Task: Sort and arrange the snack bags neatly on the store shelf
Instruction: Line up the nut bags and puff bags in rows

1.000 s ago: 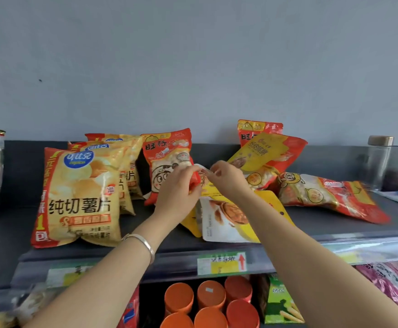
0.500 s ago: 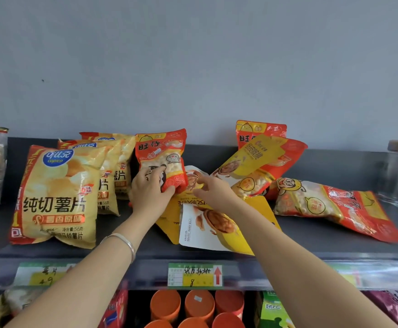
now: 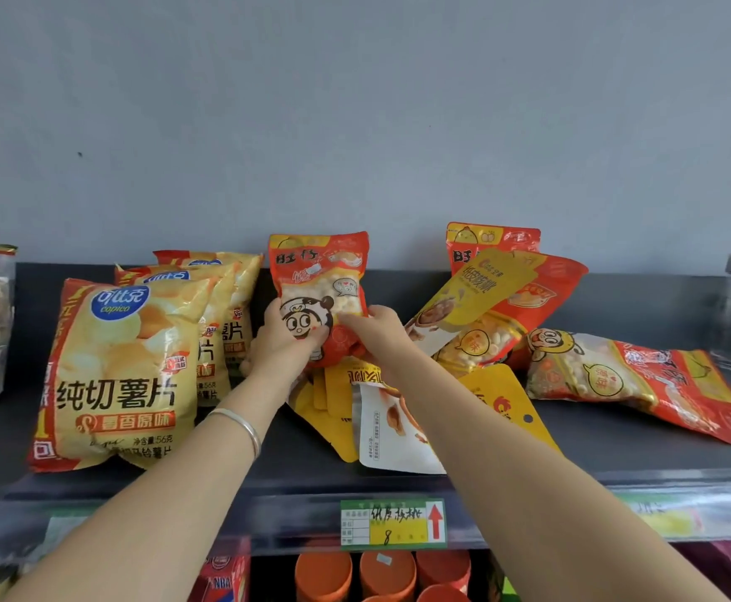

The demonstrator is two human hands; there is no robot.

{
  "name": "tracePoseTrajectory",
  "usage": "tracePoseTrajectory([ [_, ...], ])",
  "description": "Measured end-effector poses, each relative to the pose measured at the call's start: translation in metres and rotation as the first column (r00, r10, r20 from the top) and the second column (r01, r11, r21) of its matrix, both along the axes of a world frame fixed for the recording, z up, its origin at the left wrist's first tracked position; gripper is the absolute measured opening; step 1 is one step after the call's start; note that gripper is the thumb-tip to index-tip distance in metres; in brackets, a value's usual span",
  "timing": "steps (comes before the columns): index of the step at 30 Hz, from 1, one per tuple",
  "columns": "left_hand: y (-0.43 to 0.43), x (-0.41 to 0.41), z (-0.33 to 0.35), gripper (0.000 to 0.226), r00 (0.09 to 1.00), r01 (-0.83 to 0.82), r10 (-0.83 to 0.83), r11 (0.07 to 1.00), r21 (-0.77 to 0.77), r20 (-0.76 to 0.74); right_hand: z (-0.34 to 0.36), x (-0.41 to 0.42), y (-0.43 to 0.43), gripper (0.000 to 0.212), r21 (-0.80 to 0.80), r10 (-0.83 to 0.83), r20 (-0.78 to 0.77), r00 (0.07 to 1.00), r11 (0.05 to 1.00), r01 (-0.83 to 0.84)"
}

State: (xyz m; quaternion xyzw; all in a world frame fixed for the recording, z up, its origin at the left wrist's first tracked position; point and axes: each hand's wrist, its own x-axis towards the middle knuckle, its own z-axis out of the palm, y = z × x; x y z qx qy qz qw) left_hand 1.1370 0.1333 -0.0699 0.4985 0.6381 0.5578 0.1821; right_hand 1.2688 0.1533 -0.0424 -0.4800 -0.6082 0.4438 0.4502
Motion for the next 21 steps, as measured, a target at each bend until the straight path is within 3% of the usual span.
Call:
tracePoseTrajectory([
  [4,-0.018,0.024,0.025,0.083,0.988,0.059,-0.043,0.992,0.111,-0.147,0.006,0.012,-0.006,0.048,0.092,-0.079,-0.197,0.977,0.991,0.099],
  [7,-0.023,0.042,0.035,0.069,0.980,0.121,-0.088,0.976,0.183,-0.177,0.012,0.027,-0.016,0.067,0.132,-0.145,-0.300,0.943,0.973,0.191],
  [10,-0.030,0.067,0.043,0.065,0.957,0.203,-0.141,0.950,0.238,-0.254,0.017,0.049,-0.026,0.063,0.207,-0.255,-0.346,0.903,0.918,0.339],
  [15,-0.041,0.120,0.056,0.077,0.893,0.368,-0.244,0.880,0.302,-0.379,0.016,0.098,-0.046,0.048,0.294,-0.448,-0.368,0.814,0.775,0.560],
  [21,-0.058,0.206,0.048,0.083,0.791,0.503,-0.317,0.824,0.262,-0.523,-0.001,0.175,-0.064,0.056,0.292,-0.679,-0.275,0.680,0.615,0.732],
])
